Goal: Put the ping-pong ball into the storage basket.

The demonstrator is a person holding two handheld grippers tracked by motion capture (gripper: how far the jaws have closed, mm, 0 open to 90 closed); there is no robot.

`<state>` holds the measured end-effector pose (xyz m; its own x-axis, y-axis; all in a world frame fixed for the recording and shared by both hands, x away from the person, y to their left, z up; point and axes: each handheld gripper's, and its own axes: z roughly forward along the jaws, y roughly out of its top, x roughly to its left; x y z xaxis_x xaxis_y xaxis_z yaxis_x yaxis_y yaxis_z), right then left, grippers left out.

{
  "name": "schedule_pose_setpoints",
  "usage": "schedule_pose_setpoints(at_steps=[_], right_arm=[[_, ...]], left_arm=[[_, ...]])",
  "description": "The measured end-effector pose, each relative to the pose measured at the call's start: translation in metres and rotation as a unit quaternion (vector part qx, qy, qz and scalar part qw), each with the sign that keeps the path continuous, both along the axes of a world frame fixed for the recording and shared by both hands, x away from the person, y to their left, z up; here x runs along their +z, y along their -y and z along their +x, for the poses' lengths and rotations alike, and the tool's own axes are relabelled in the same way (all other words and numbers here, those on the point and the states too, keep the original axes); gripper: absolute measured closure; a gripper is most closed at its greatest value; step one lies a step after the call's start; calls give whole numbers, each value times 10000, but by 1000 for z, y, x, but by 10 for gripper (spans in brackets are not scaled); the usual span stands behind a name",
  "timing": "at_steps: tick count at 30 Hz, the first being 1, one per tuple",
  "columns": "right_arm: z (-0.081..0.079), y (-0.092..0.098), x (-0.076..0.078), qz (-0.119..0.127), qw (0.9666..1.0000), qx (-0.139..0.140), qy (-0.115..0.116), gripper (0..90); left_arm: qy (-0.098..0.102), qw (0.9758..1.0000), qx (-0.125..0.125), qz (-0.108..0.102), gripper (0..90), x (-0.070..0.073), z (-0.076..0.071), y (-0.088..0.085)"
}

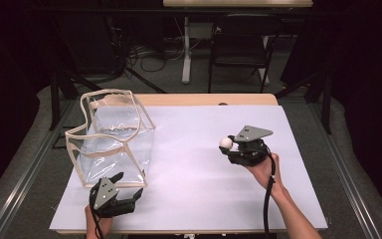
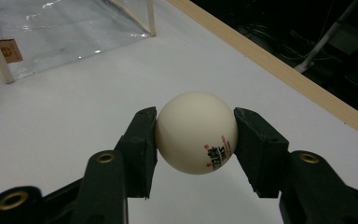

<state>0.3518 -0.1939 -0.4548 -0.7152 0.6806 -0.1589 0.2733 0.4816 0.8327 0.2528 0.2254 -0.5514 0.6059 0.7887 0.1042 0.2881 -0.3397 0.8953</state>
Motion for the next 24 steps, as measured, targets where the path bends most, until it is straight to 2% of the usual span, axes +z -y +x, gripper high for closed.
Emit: schedule_pose_setpoints(at_steps=[24], right_arm=[[19,-23,7,14,9998,186,13,510]], left_arm=[[-3,10000,-15,8,159,0,1,0]])
